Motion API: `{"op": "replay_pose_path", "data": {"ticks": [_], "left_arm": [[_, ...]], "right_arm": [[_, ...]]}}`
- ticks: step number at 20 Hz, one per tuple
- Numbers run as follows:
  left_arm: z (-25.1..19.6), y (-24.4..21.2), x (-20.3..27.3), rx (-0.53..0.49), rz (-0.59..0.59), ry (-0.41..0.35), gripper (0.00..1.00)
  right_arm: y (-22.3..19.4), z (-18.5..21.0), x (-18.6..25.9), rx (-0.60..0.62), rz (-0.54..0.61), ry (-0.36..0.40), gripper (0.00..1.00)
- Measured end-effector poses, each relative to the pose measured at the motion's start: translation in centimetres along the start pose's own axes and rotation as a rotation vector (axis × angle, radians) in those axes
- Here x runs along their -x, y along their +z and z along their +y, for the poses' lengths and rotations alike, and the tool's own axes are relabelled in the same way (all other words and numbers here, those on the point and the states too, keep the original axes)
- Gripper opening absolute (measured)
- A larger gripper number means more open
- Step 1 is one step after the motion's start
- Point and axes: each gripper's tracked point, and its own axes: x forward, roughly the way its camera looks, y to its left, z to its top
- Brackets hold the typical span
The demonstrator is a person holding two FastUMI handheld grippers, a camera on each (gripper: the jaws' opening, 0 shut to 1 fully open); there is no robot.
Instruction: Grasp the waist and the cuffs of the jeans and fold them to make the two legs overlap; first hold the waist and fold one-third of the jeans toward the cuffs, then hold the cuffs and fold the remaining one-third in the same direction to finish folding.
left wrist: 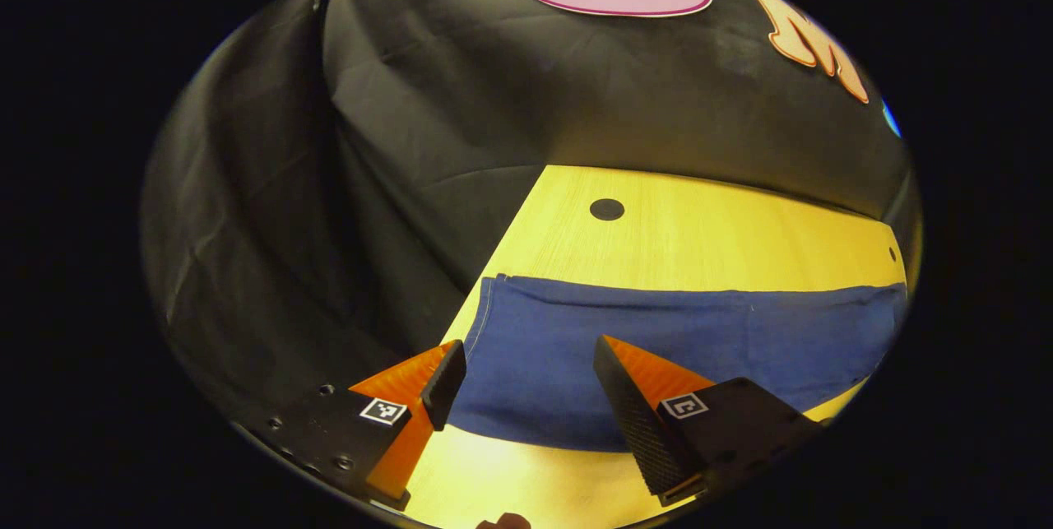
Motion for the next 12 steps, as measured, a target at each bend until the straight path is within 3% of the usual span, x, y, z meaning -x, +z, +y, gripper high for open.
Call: {"op": "replay_pose_path", "data": {"ticks": [2, 9, 11, 12], "left_arm": [[-0.3, 0.5, 0.1, 0.0, -0.001, 0.007, 0.96], [0.0, 1.4, 0.4, 0.057, -0.06, 0.038, 0.96], [-0.3, 1.5, 0.7, 0.063, -0.063, 0.033, 0.96], [-0.4, 1.6, 0.8, 0.069, -0.065, 0.022, 0.96]], "right_arm": [[-1.1, -0.3, -1.0, -0.024, 0.031, 0.023, 0.99], [-1.9, -0.2, -2.2, -0.031, 0.05, 0.088, 0.98], [-2.2, 0.2, -2.4, -0.021, 0.042, 0.103, 0.94], [-2.2, 0.5, -2.2, -0.029, 0.031, 0.104, 0.87]]}}
